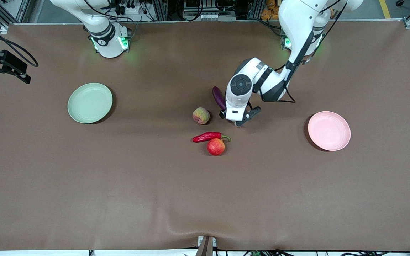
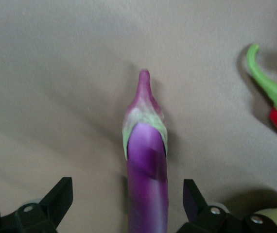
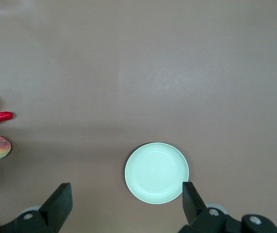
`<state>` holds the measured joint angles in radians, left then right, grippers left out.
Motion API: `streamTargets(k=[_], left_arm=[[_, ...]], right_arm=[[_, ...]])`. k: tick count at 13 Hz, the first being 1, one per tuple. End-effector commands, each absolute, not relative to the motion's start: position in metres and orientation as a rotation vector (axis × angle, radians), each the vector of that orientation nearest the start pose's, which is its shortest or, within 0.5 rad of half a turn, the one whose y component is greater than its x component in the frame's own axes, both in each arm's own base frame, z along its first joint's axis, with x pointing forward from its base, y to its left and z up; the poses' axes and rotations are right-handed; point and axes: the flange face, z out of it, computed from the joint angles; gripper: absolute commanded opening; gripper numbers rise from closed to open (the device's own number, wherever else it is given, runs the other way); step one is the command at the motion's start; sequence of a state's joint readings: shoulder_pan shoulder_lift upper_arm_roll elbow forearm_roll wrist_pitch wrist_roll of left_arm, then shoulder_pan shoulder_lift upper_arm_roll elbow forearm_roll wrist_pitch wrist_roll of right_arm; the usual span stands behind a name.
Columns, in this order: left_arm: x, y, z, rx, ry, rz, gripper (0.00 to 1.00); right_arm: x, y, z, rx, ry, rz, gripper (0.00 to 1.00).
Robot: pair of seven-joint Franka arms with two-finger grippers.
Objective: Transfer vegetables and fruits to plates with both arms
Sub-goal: 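Grasp the eggplant with the left gripper while the right gripper approaches the peach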
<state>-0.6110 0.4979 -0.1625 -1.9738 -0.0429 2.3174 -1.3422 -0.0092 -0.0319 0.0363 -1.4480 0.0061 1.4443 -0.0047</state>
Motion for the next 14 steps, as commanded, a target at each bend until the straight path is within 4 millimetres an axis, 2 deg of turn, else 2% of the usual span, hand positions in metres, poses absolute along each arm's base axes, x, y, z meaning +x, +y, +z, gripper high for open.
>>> streamTargets(k=[1,4,7,8,9,10,11,14], left_arm=[[0.415,-0.434,0.194,-2.905,-0.902,0.239,1.00],[0.407,-0.439,0.182,-2.898,-0.878,0.248,1.00],[0.404,-0.443,0.181,-2.901,-0.867,0.249,0.99],[0.404,-0.443,0.178,-2.897,-0.867,0.253,0.74],[0.405,-0.444,0.179,-2.899,-0.871,0.252,0.42],[0.405,-0.444,0.179,-2.891,-0.898,0.250,0.06],[0.407,-0.443,0.179,-2.884,-0.916,0.247,0.00],[0.406,-0.443,0.184,-2.883,-0.912,0.245,0.00]], right_arm=[[0.533,0.017,0.690,-3.128,-0.051,-0.041,1.00],[0.534,0.015,0.690,-3.128,-0.049,-0.041,1.00],[0.534,0.012,0.690,-3.128,-0.044,-0.043,1.00],[0.534,0.014,0.690,-3.126,-0.049,-0.041,1.00],[0.533,0.017,0.690,-3.128,-0.054,-0.038,1.00],[0.533,0.018,0.690,-3.126,-0.054,-0.038,1.00],[0.533,0.018,0.690,-3.126,-0.054,-0.038,1.00],[0.537,0.026,0.682,-3.127,-0.087,-0.014,1.00]])
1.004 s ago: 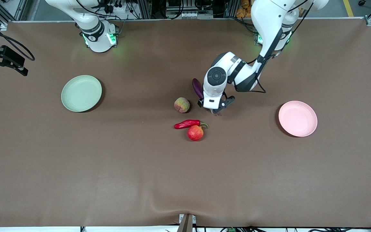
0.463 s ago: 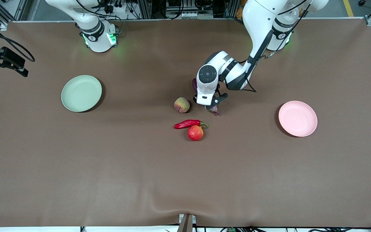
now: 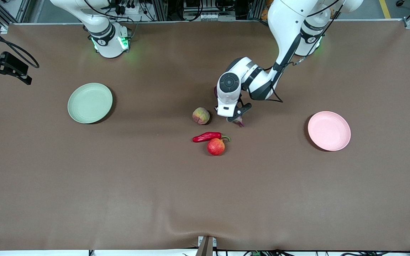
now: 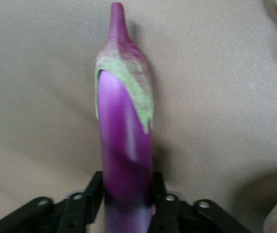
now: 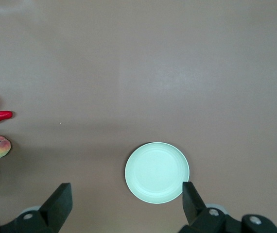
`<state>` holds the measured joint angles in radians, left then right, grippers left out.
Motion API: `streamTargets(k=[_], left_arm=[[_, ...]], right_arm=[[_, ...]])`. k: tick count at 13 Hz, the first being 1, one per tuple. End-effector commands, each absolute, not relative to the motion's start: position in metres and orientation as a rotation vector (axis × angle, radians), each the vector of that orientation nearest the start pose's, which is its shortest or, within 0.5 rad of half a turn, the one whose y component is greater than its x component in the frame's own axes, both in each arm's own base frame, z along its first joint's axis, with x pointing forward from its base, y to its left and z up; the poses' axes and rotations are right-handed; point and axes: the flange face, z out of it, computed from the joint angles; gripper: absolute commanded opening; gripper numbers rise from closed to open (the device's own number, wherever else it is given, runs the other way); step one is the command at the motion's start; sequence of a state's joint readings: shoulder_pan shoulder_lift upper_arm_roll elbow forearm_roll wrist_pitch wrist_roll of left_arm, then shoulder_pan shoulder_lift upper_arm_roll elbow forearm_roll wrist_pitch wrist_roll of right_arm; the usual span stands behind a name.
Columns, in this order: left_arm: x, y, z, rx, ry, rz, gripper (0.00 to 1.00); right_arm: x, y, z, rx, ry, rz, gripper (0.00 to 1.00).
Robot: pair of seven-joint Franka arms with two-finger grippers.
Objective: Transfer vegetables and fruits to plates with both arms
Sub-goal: 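Grasp the eggplant with the left gripper while the right gripper approaches the peach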
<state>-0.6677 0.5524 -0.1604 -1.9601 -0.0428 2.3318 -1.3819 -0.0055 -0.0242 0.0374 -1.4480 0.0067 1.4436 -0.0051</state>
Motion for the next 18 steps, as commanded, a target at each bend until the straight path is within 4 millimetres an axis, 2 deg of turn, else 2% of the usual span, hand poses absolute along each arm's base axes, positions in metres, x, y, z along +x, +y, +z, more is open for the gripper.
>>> streamTargets(k=[1,2,3,4,5,6,7,8,10,11,12,13,15,16,17,18], left_arm=[[0.408,-0.442,0.190,-2.883,-0.916,0.243,0.00],[0.410,-0.440,0.204,-2.876,-0.912,0.244,0.00],[0.412,-0.437,0.221,-2.868,-0.916,0.244,0.00],[0.412,-0.436,0.240,-2.861,-0.917,0.241,0.00],[0.415,-0.434,0.259,-2.859,-0.922,0.233,0.00],[0.423,-0.429,0.279,-2.850,-0.939,0.229,0.00],[0.439,-0.422,0.300,-2.840,-0.972,0.230,0.00],[0.455,-0.413,0.321,-2.823,-1.001,0.242,0.00],[0.491,-0.396,0.366,-2.791,-1.068,0.263,0.00],[0.508,-0.380,0.385,-2.774,-1.120,0.270,0.00],[0.525,-0.364,0.400,-2.757,-1.182,0.270,0.00],[0.541,-0.340,0.412,-2.727,-1.263,0.272,0.00],[0.572,-0.275,0.426,-2.619,-1.499,0.259,0.00],[0.589,-0.236,0.427,-2.567,-1.599,0.265,0.00],[0.606,-0.190,0.427,-2.512,-1.704,0.265,0.00],[0.620,-0.142,0.424,-2.460,-1.796,0.266,0.00]], right_arm=[[0.551,0.029,0.658,-3.124,-0.094,0.045,1.00],[0.566,0.037,0.633,-3.122,-0.119,0.124,1.00],[0.565,0.048,0.633,-3.121,-0.148,0.123,1.00],[0.565,0.062,0.625,-3.120,-0.184,0.150,1.00],[0.575,0.075,0.600,-3.114,-0.231,0.228,1.00],[0.579,0.080,0.580,-3.104,-0.273,0.319,1.00],[0.577,0.083,0.577,-3.096,-0.309,0.350,1.00],[0.578,0.096,0.572,-3.090,-0.349,0.365,1.00],[0.570,0.142,0.574,-3.007,-0.399,0.356,1.00],[0.565,0.165,0.575,-2.967,-0.277,0.365,1.00],[0.569,0.176,0.574,-2.947,-0.131,0.324,1.00],[0.575,0.194,0.564,-2.907,-0.065,0.309,1.00],[0.583,0.234,0.533,-2.847,0.039,0.328,1.00],[0.578,0.257,0.511,-2.858,0.105,0.369,1.00],[0.569,0.277,0.484,-2.869,0.224,0.398,1.00],[0.564,0.286,0.446,-2.871,0.367,0.432,1.00]])
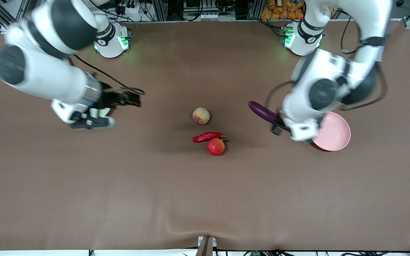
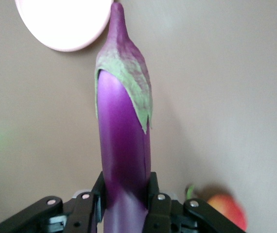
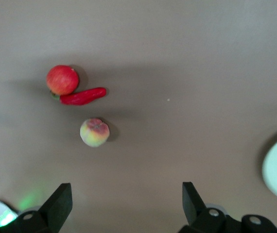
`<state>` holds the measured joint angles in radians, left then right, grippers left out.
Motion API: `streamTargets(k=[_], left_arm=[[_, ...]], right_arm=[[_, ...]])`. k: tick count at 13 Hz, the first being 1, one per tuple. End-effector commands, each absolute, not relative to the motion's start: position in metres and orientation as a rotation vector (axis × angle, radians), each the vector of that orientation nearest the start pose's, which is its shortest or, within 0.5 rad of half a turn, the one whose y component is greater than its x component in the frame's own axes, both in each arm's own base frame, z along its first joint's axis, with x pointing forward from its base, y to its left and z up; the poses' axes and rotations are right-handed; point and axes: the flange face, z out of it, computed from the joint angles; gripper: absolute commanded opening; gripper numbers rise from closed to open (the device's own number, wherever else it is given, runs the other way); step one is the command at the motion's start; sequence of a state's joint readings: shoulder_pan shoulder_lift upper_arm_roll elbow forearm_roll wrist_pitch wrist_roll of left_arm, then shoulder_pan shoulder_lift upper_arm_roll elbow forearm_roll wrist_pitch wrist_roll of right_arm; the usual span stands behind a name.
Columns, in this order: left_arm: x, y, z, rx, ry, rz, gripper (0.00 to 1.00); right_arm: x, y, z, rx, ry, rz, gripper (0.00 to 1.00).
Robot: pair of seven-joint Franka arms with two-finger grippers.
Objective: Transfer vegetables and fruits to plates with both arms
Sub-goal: 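Carry the eggplant over the pink plate while the right gripper grasps the peach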
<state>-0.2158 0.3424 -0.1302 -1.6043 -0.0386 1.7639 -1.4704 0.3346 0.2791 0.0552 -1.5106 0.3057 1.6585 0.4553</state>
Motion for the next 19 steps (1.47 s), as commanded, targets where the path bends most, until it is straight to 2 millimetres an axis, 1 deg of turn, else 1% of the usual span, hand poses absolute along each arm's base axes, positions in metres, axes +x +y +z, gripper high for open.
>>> streamTargets(k=[1,2,3,4,5,6,7,8,9,10,11,12,13,14,15,17,18,19], left_arm=[[0.629,-0.103,0.415,-2.423,-1.861,0.272,0.00],[0.631,-0.084,0.398,-2.404,-1.869,0.284,0.00],[0.629,-0.072,0.383,-2.420,-1.848,0.286,0.00],[0.625,-0.052,0.367,-2.412,-1.826,0.276,0.00],[0.621,-0.034,0.355,-2.401,-1.808,0.267,0.00],[0.618,-0.024,0.344,-2.398,-1.792,0.276,0.00],[0.615,-0.019,0.329,-2.385,-1.760,0.281,0.00],[0.613,-0.014,0.306,-2.361,-1.691,0.274,0.00],[0.611,-0.009,0.281,-2.336,-1.619,0.271,0.00],[0.607,-0.004,0.258,-2.321,-1.536,0.267,0.00],[0.603,0.002,0.246,-2.342,-1.432,0.274,0.00],[0.595,0.007,0.238,-2.398,-1.305,0.314,0.00],[0.593,0.008,0.236,-2.468,-1.174,0.352,0.00],[0.589,0.009,0.232,-2.524,-1.050,0.390,0.00],[0.584,0.012,0.229,-2.549,-0.950,0.413,0.00],[0.573,0.020,0.223,-2.551,-0.831,0.443,0.00],[0.570,0.019,0.220,-2.551,-0.783,0.447,0.00],[0.570,0.018,0.214,-2.541,-0.752,0.443,0.00]], right_arm=[[0.556,0.302,0.414,-2.872,0.478,0.441,1.00],[0.551,0.319,0.396,-2.849,0.613,0.452,1.00],[0.545,0.338,0.379,-2.840,0.731,0.476,1.00],[0.542,0.356,0.353,-2.837,0.802,0.474,1.00],[0.543,0.364,0.326,-2.827,0.871,0.470,1.00],[0.539,0.376,0.310,-2.816,0.944,0.472,1.00],[0.529,0.394,0.298,-2.819,0.959,0.471,1.00],[0.525,0.406,0.288,-2.812,0.963,0.442,1.00],[0.521,0.416,0.286,-2.796,0.981,0.428,1.00],[0.516,0.422,0.279,-2.793,0.992,0.441,1.00],[0.516,0.421,0.270,-2.795,0.999,0.444,1.00],[0.511,0.427,0.260,-2.798,0.996,0.436,1.00],[0.504,0.441,0.257,-2.785,1.001,0.403,1.00],[0.495,0.453,0.248,-2.781,1.023,0.395,1.00],[0.492,0.457,0.242,-2.783,1.021,0.390,1.00],[0.489,0.460,0.237,-2.789,1.017,0.390,1.00],[0.485,0.464,0.231,-2.794,1.013,0.388,1.00],[0.478,0.471,0.224,-2.802,0.997,0.377,1.00]])
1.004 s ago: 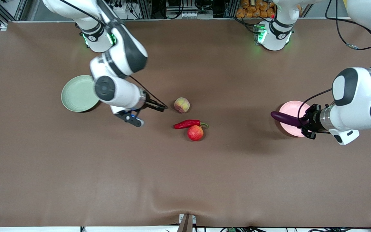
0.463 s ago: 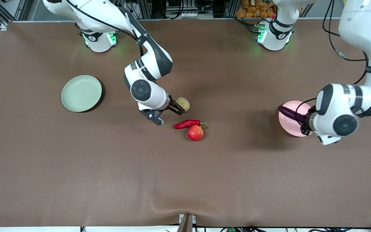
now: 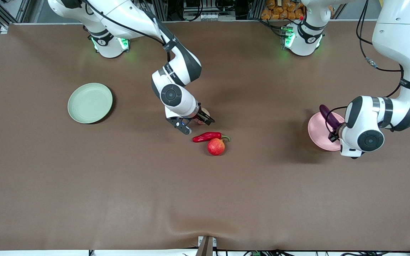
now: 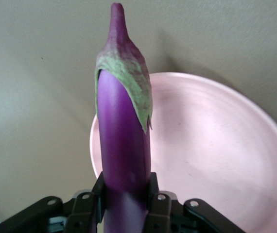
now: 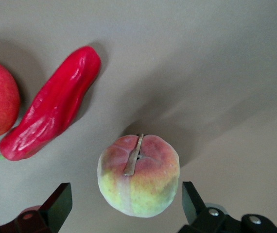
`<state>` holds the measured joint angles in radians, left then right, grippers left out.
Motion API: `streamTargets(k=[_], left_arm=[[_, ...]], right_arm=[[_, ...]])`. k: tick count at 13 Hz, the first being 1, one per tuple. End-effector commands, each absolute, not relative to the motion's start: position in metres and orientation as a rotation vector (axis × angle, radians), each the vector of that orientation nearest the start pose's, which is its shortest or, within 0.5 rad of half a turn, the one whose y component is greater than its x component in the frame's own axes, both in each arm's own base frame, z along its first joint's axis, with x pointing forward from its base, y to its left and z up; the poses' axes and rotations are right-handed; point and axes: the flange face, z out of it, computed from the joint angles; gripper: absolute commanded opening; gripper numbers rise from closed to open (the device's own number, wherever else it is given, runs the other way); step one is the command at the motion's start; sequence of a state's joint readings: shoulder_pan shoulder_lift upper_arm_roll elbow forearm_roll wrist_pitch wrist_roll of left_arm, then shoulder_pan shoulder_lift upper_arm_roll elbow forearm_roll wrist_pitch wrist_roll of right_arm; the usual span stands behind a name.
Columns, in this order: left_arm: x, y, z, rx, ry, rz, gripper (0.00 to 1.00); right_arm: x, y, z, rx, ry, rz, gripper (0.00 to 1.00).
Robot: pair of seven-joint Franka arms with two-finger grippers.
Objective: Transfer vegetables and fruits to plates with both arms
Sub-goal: 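Carry the eggplant over the pink plate while the right gripper grasps the peach, then place the peach on the green plate while the left gripper releases the eggplant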
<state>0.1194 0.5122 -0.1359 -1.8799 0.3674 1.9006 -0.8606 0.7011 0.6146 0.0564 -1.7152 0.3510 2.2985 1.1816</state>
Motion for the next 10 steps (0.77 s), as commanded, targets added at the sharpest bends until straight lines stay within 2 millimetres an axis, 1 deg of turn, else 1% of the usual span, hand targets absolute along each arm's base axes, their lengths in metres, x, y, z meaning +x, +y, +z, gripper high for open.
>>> streamTargets(k=[1,2,3,4,5,6,7,8,9,10], left_arm=[[0.569,0.017,0.210,-2.534,-0.733,0.444,0.00],[0.570,0.019,0.209,-2.532,-0.734,0.445,0.00],[0.570,0.019,0.208,-2.532,-0.734,0.445,0.00],[0.570,0.019,0.208,-2.536,-0.735,0.443,0.00],[0.571,0.018,0.208,-2.539,-0.738,0.438,0.00],[0.572,0.016,0.207,-2.540,-0.736,0.434,0.00],[0.574,0.013,0.205,-2.540,-0.738,0.432,0.00],[0.574,0.011,0.203,-2.544,-0.745,0.424,0.00],[0.574,0.011,0.197,-2.545,-0.743,0.428,0.00],[0.573,0.010,0.194,-2.548,-0.742,0.431,0.00]], right_arm=[[0.471,0.472,0.217,-2.816,0.987,0.363,1.00],[0.467,0.471,0.212,-2.825,0.981,0.360,1.00],[0.466,0.469,0.210,-2.830,0.981,0.364,0.83],[0.469,0.468,0.212,-2.828,0.979,0.362,0.48],[0.469,0.467,0.211,-2.830,0.979,0.365,0.29],[0.469,0.467,0.211,-2.831,0.977,0.367,0.04],[0.472,0.464,0.213,-2.828,0.982,0.367,0.00],[0.478,0.458,0.221,-2.826,0.972,0.368,0.00],[0.492,0.441,0.232,-2.845,0.957,0.424,0.00],[0.510,0.421,0.256,-2.866,0.897,0.490,0.00]])
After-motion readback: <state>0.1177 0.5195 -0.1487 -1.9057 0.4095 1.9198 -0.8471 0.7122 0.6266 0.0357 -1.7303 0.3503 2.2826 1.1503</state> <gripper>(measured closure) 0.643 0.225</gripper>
